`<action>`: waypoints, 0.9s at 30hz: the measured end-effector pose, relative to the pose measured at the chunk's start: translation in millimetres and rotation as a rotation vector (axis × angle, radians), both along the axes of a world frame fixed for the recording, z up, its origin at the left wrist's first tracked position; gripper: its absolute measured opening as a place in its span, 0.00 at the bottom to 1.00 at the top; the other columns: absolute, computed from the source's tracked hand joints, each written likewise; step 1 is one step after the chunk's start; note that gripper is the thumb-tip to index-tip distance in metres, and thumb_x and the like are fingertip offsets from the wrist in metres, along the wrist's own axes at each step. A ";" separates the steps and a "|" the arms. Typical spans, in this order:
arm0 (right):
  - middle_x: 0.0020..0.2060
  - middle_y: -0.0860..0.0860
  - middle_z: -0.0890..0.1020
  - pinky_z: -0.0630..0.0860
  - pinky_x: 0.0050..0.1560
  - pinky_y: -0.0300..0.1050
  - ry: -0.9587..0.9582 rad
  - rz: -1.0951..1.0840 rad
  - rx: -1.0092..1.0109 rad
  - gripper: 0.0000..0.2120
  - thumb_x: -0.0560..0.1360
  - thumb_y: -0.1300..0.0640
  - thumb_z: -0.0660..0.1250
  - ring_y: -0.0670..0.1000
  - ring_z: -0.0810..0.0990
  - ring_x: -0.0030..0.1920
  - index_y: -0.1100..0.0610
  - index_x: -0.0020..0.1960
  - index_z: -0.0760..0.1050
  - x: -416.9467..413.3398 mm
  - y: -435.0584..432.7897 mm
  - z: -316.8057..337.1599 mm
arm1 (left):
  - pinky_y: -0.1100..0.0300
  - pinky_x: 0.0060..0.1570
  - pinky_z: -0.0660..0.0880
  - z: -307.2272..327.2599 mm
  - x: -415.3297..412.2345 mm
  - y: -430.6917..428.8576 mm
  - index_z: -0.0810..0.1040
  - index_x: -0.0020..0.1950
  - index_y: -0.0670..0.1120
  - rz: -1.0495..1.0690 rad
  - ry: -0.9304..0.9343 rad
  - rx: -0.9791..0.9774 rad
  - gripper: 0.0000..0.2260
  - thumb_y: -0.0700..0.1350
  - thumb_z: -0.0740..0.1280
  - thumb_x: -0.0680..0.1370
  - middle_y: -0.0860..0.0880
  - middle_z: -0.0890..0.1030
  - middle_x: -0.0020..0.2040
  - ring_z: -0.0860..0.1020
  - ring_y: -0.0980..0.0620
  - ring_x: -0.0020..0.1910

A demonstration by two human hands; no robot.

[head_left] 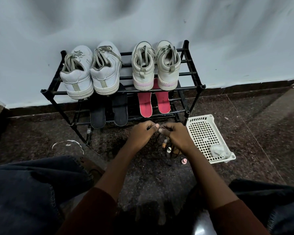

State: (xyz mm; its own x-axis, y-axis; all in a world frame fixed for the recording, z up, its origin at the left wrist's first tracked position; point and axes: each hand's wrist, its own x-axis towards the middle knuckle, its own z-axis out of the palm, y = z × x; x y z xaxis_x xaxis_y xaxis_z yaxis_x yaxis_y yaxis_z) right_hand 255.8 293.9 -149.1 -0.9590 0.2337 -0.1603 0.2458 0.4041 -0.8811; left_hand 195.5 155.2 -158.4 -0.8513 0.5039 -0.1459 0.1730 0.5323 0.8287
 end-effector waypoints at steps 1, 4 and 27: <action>0.37 0.52 0.82 0.71 0.42 0.37 0.005 -0.008 0.040 0.05 0.74 0.60 0.68 0.46 0.77 0.39 0.60 0.43 0.81 -1.4 -1.9 1.0 | 0.60 0.39 0.67 0.7 0.6 0.2 0.76 0.44 0.50 0.002 0.000 -0.005 0.11 0.54 0.61 0.80 0.56 0.76 0.37 0.75 0.56 0.39; 0.31 0.49 0.78 0.65 0.32 0.30 -0.002 -0.035 0.167 0.07 0.73 0.60 0.68 0.46 0.74 0.34 0.58 0.36 0.77 -2.7 -1.7 -0.4 | 0.59 0.36 0.65 1.6 -0.6 -2.1 0.74 0.37 0.53 0.006 0.004 -0.005 0.13 0.55 0.60 0.80 0.51 0.76 0.34 0.73 0.54 0.34; 0.26 0.45 0.74 0.66 0.33 0.37 0.024 -0.049 0.163 0.17 0.73 0.59 0.68 0.42 0.71 0.30 0.49 0.27 0.69 -1.6 -11.9 12.7 | 0.64 0.32 0.62 26.6 -4.8 -9.4 0.73 0.34 0.53 0.022 0.017 0.009 0.14 0.54 0.62 0.79 0.56 0.72 0.29 0.69 0.62 0.29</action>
State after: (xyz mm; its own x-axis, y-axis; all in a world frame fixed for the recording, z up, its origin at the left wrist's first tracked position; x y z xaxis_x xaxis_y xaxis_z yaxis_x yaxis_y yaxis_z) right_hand 254.2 282.0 -136.4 -0.9489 0.3011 -0.0941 0.2487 0.5303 -0.8105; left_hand 190.7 145.7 -131.8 -0.8645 0.4863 -0.1268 0.1758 0.5289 0.8303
